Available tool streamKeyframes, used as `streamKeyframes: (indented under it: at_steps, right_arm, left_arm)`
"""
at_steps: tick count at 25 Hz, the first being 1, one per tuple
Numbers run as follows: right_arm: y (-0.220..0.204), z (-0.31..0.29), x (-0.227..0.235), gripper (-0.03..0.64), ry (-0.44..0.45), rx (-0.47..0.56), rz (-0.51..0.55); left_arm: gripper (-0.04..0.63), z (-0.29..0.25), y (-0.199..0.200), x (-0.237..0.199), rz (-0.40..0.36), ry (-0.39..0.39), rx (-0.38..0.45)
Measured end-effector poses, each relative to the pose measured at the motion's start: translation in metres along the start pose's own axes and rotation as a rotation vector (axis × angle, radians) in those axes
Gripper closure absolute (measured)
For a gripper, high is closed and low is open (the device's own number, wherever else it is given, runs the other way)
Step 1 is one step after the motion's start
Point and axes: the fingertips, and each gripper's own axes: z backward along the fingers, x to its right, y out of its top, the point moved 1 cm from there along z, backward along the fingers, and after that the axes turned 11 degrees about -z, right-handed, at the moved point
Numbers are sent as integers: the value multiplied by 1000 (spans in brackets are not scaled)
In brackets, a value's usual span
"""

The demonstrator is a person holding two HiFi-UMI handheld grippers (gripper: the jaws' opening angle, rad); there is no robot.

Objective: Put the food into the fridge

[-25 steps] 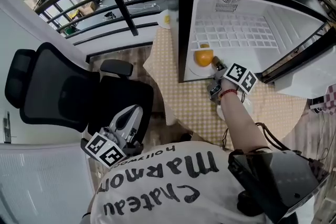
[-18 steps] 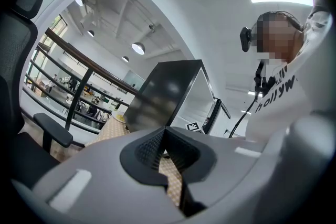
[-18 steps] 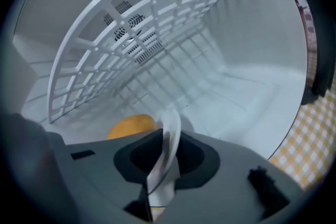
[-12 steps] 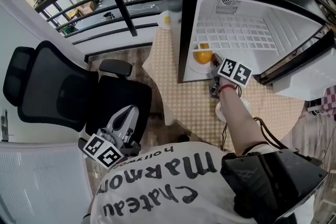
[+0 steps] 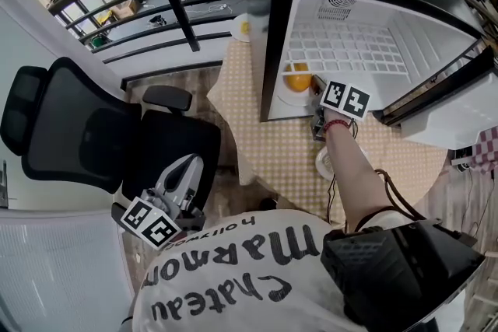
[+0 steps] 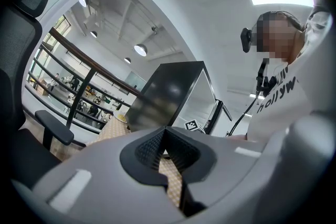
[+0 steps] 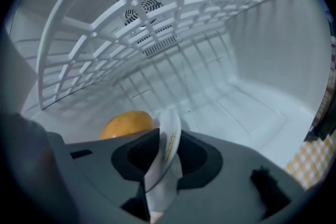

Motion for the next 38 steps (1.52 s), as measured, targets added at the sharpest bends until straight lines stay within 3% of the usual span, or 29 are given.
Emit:
streamKeyframes:
  at_steps: [9,14,26,31,36,38]
  right_arm:
    - [3,4,-6,495,-1,-5,110]
    - [-1,7,14,462,-128,-27,225]
    - [2,11,13,462,-141,-3,260]
    - [9,38,14,460,-100,64,150]
    - [-1,89,11,465,51,184,-121]
    - [-10,112,14,498,69,215,-156]
  left_arm:
    - [598,2,1,-1,11,-1,10]
    - [598,1,-1,-2,18,4,10]
    - [598,2,0,-3,21,-4,9]
    - [598,0,1,0,20,-34,3]
    - [598,-14,0,14,14,-121,-3]
    - [598,-18,-3,25,8,-171,-7]
